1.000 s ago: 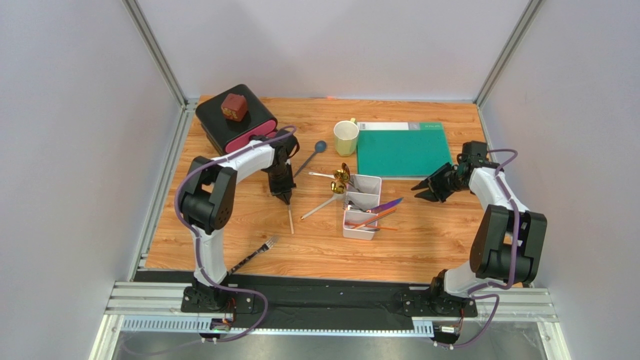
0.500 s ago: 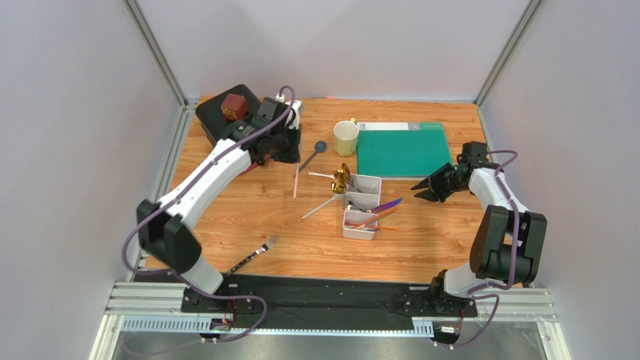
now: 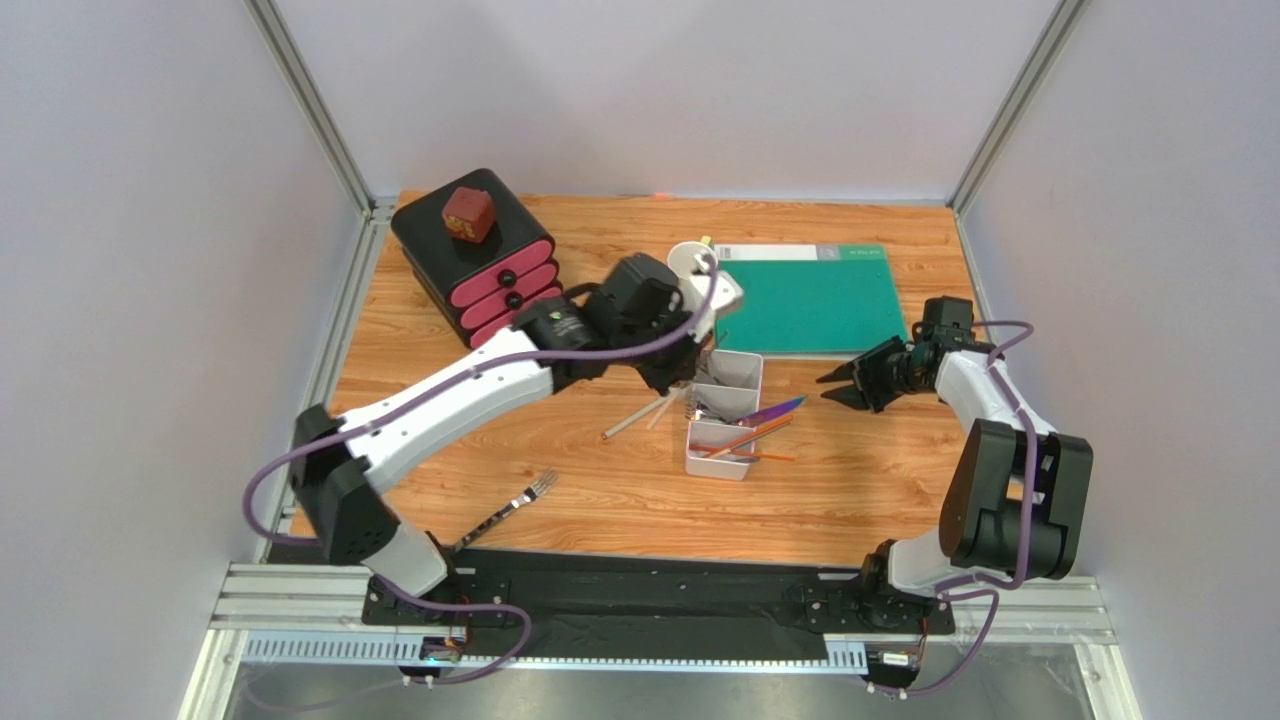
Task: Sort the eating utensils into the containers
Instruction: Place the chopstick in the storage box.
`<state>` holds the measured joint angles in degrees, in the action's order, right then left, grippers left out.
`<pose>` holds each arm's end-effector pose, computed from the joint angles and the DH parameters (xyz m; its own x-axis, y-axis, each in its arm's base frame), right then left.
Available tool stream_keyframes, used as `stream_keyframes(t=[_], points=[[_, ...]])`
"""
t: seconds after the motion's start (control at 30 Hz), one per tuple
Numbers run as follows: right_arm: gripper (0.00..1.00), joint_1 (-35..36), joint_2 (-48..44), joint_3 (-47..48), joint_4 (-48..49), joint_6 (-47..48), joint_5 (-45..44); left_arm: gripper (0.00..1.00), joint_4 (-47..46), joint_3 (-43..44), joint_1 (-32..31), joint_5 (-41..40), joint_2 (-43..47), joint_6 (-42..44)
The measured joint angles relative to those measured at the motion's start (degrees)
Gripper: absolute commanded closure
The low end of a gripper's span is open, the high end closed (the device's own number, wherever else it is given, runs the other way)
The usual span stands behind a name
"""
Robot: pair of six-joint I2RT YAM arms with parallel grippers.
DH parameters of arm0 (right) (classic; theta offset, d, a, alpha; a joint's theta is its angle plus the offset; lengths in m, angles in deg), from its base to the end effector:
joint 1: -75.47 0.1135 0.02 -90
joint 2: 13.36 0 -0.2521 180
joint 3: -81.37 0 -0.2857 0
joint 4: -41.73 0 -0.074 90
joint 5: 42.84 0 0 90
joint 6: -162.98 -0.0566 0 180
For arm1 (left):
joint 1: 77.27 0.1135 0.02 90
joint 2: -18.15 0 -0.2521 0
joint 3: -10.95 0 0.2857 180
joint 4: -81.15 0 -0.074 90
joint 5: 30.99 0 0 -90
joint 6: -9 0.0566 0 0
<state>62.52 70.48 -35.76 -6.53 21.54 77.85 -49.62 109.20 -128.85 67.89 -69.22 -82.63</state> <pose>0.3020 -0.0398 0.1472 -0.5552 0.8177 0.1521 0.7227 0.3838 0.5748 0.2361 -0.3117 0.3386 -0.4096 0.4712 -0.7812 0.8380 0.5327 -0.1180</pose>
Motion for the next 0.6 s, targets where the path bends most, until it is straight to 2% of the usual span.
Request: stream_keyframes(t=[0.23, 0.6], points=[[0.70, 0.00, 0.00, -1.84, 0.04, -0.63, 1.20, 1.00, -1.16, 1.99, -3.28, 0.46, -12.00, 7.80], [0.70, 0.00, -1.49, -4.31, -0.13, -0.83, 1.38, 1.00, -4.68, 4.28, -7.32, 2.21, -13.03, 9.42]])
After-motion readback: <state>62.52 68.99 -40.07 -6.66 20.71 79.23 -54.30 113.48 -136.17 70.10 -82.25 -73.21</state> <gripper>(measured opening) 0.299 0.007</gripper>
